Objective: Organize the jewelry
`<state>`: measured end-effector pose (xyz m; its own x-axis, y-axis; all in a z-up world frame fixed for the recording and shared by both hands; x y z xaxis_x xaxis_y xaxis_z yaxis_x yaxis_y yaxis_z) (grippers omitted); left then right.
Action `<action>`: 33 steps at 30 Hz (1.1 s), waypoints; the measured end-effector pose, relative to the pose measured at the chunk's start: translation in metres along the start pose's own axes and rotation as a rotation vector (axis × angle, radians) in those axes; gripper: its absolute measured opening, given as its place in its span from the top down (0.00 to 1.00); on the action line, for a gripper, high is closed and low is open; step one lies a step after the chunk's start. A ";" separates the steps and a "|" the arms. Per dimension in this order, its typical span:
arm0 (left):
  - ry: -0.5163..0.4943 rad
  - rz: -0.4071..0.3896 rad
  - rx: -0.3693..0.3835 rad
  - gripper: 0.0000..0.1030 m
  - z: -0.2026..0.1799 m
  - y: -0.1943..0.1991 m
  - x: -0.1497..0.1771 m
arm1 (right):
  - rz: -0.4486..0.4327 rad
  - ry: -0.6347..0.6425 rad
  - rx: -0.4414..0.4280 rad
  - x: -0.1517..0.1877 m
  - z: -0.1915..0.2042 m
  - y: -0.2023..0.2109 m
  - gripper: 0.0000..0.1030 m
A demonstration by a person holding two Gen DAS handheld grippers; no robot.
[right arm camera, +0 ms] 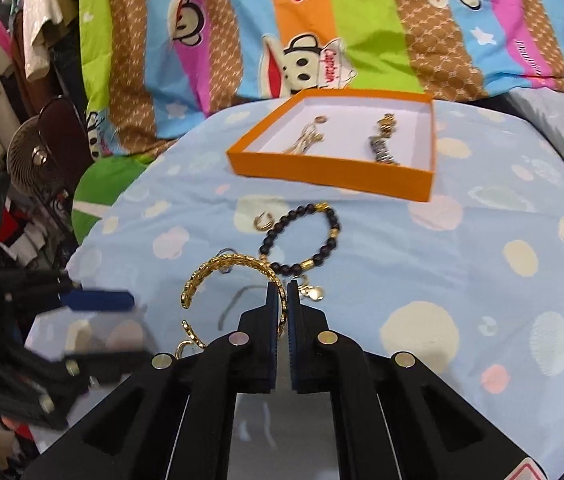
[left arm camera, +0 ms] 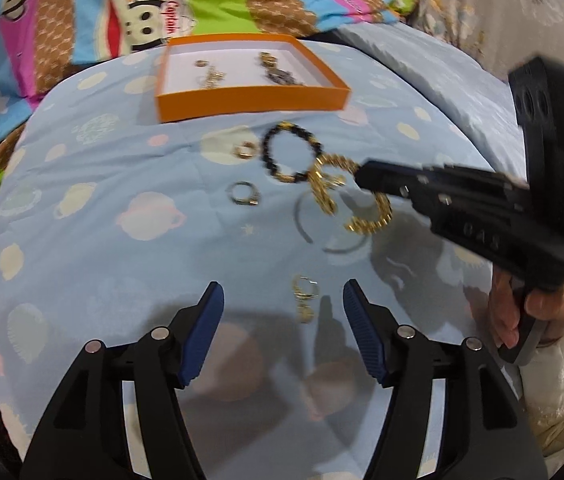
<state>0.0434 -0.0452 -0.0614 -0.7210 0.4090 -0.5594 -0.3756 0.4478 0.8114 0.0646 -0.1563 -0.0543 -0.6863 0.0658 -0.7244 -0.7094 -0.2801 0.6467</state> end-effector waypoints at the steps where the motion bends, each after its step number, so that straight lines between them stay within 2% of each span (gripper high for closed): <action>1: -0.020 0.004 -0.002 0.42 -0.007 -0.004 0.001 | -0.002 -0.005 0.002 -0.001 -0.003 0.003 0.97; 3: -0.064 0.008 -0.017 0.43 -0.019 -0.013 0.004 | -0.005 -0.015 0.010 -0.001 -0.008 0.008 0.97; 7: -0.084 0.004 -0.038 0.66 -0.026 -0.024 0.007 | -0.008 -0.035 0.026 0.002 -0.019 0.015 0.97; 12: -0.085 -0.023 -0.053 0.87 -0.024 -0.023 0.006 | -0.017 -0.048 0.031 0.003 -0.024 0.017 0.96; 20: -0.072 -0.040 -0.037 0.87 -0.022 -0.016 0.006 | -0.033 -0.043 0.027 0.000 -0.020 0.021 0.96; 24: -0.061 -0.072 -0.034 0.87 -0.017 -0.003 -0.007 | -0.050 -0.031 0.023 -0.011 -0.017 0.026 0.97; 30: -0.060 -0.161 -0.061 0.87 0.004 0.021 -0.066 | -0.088 0.015 0.037 -0.057 -0.018 0.029 0.96; 33: -0.070 -0.220 -0.110 0.87 0.019 0.024 -0.111 | -0.108 0.035 0.058 -0.088 -0.023 0.023 0.96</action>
<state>0.1254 -0.0642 0.0169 -0.5741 0.3675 -0.7317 -0.5829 0.4441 0.6804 0.1123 -0.1904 0.0184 -0.5997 0.0586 -0.7981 -0.7879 -0.2176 0.5760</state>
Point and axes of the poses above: each gripper's, at about its wrist camera, not at the fingertips, and y roughly against the way its jaws point, z to its left, x to its underside, the point moved 8 cm from there along -y, roughly the way its jaws point, and after that the axes turned 4 degrees about -z, right-handed, at the moved point
